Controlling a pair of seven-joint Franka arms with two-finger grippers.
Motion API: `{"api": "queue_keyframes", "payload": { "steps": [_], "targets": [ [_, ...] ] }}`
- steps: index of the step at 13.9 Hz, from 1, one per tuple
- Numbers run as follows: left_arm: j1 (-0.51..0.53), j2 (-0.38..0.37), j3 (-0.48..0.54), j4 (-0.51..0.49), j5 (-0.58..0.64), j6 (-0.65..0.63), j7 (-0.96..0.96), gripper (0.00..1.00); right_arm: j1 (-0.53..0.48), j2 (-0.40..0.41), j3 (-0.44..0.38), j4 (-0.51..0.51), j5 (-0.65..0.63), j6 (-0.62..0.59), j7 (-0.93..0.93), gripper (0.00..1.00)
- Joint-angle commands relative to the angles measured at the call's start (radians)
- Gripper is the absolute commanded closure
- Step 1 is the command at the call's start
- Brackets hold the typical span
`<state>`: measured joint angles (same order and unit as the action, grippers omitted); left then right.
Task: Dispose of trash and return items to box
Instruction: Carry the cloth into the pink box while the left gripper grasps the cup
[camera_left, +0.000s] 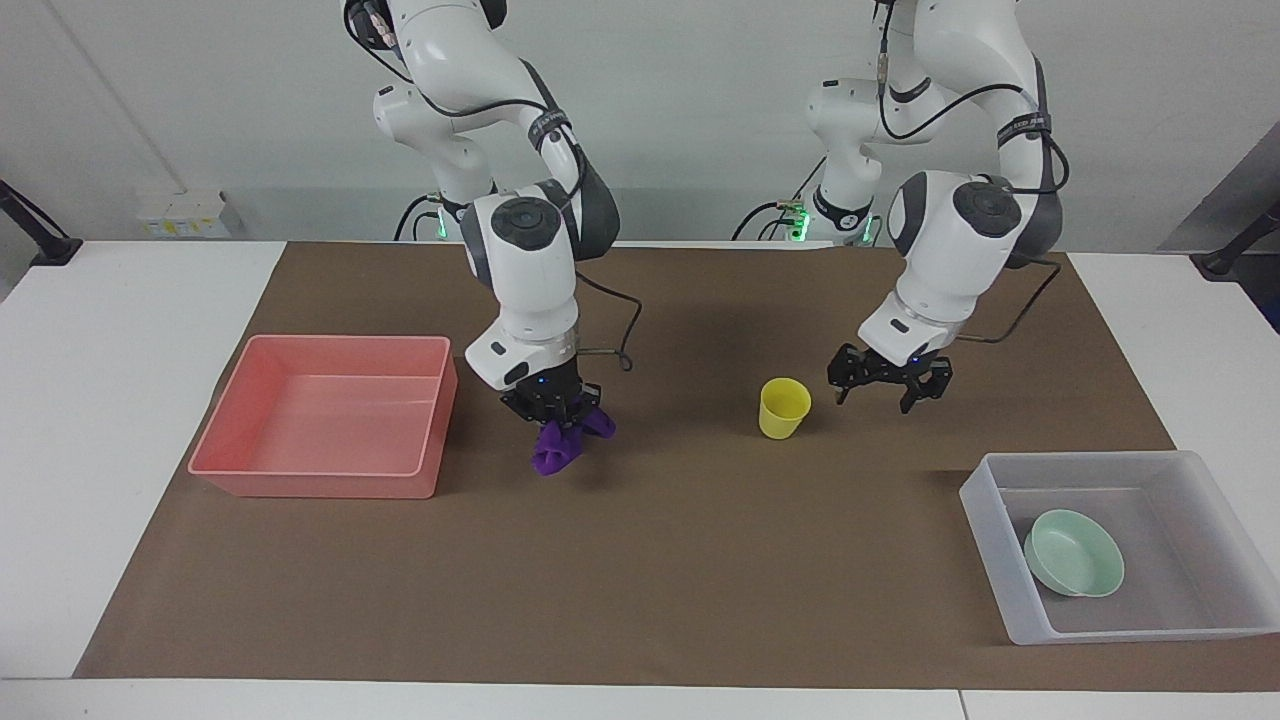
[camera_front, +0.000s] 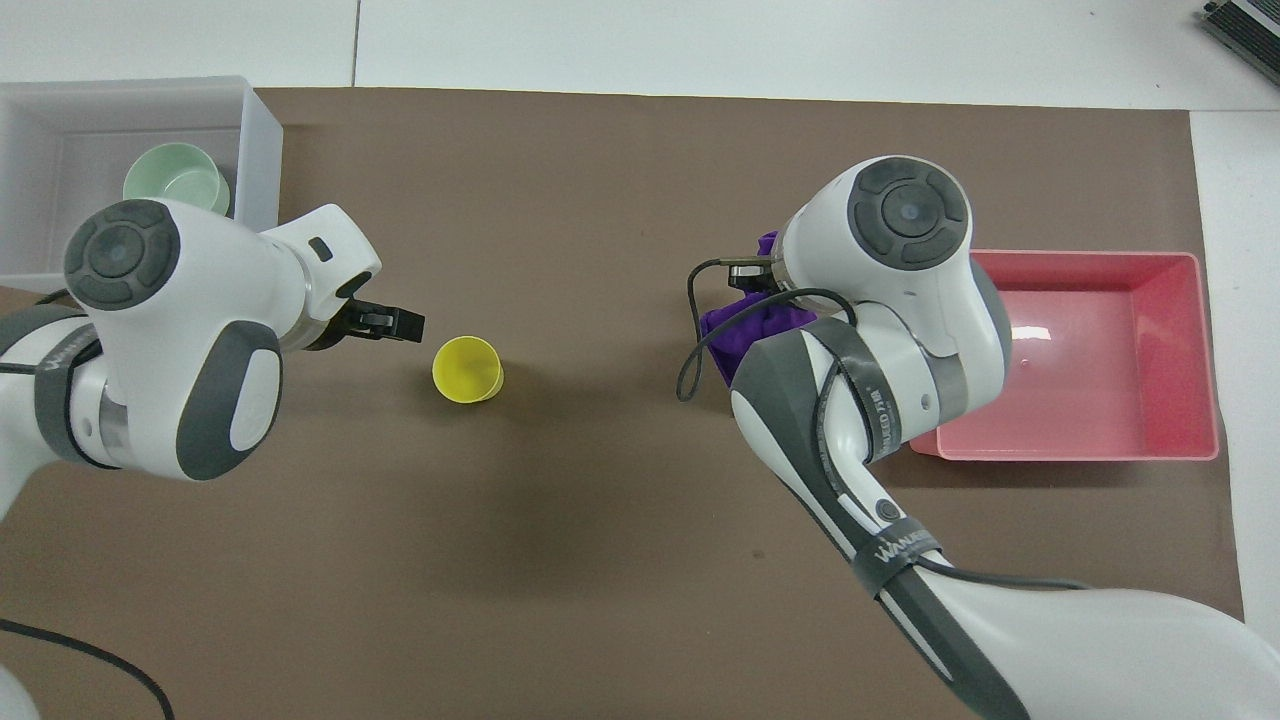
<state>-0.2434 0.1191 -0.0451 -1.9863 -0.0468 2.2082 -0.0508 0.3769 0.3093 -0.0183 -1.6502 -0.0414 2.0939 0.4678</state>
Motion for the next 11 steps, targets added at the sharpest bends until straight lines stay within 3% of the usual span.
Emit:
{"api": "queue_keyframes", "payload": {
  "steps": [1,8,9,10,11],
  "targets": [
    [-0.054,-0.044,0.019,-0.093,0.004,0.079,-0.020,0.00,-0.032,-0.093,0.008,0.012,0.057,-0.096,-0.028,1.00],
    [-0.106,-0.033,0.016,-0.206,0.004,0.241,-0.021,0.03,-0.170,-0.263,0.001,0.012,0.061,-0.288,-0.124,1.00],
    [-0.121,-0.029,0.016,-0.210,0.004,0.245,-0.021,0.10,-0.196,-0.274,0.001,0.012,0.061,-0.308,-0.148,1.00],
    [-0.122,-0.027,0.016,-0.212,0.004,0.246,-0.023,0.31,-0.223,-0.282,0.001,0.012,0.061,-0.320,-0.184,1.00],
    [-0.120,-0.027,0.016,-0.215,0.004,0.248,-0.030,0.63,-0.254,-0.282,0.000,0.010,0.061,-0.325,-0.231,1.00]
  ]
}}
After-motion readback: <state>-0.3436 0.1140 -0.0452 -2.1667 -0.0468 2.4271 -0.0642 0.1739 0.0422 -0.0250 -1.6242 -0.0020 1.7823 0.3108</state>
